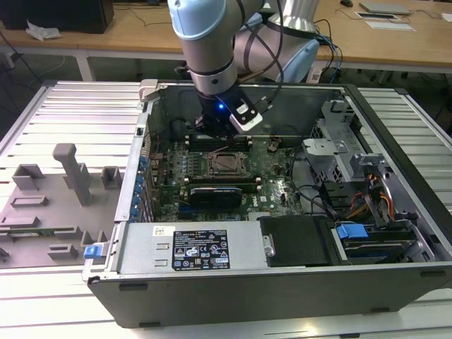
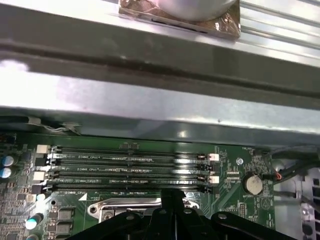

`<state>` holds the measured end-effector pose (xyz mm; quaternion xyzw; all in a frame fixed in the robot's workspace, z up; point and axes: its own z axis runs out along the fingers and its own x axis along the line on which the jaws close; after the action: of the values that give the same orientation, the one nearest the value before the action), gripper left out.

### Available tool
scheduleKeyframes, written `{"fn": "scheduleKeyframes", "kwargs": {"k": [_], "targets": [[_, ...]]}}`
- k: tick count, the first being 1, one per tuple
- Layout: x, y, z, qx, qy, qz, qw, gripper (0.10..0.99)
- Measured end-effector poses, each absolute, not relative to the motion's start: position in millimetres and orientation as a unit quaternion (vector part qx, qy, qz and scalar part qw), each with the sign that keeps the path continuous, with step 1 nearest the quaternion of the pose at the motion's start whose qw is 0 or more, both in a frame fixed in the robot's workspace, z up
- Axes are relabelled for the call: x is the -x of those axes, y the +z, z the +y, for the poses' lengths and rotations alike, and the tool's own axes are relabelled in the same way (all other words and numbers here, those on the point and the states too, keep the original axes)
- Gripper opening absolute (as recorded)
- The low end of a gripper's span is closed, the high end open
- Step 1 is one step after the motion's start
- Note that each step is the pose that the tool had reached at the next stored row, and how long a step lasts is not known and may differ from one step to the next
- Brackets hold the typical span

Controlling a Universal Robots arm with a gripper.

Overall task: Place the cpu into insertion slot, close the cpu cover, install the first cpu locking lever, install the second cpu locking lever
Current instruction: 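Install the first cpu locking lever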

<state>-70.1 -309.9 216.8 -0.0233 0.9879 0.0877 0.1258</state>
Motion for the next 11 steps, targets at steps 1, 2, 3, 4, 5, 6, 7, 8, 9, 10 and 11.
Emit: {"fn": "scheduleKeyframes", "kwargs": {"k": [1,2,3,4,5,6,7,8,9,10,11], "targets": [[70.4,216.5,-309.6,0.020,0.087,0.988,0.126,0.106],[70.8,215.9,-309.2,0.014,0.087,0.988,0.127,0.106],[71.3,215.5,-308.6,0.010,0.086,0.988,0.127,0.106],[71.6,215.3,-307.9,0.009,0.086,0.988,0.127,0.106],[71.8,215.1,-307.0,0.007,0.086,0.988,0.127,0.106],[72.0,214.8,-305.4,0.006,0.085,0.988,0.127,0.106],[72.0,214.5,-304.1,0.005,0.085,0.988,0.127,0.106],[72.0,214.2,-303.1,0.004,0.085,0.988,0.128,0.106],[72.1,213.9,-302.3,0.003,0.085,0.988,0.128,0.106],[72.1,213.6,-301.7,0.001,0.085,0.988,0.128,0.106],[72.3,213.0,-301.4,-0.001,0.085,0.988,0.129,0.106]]}}
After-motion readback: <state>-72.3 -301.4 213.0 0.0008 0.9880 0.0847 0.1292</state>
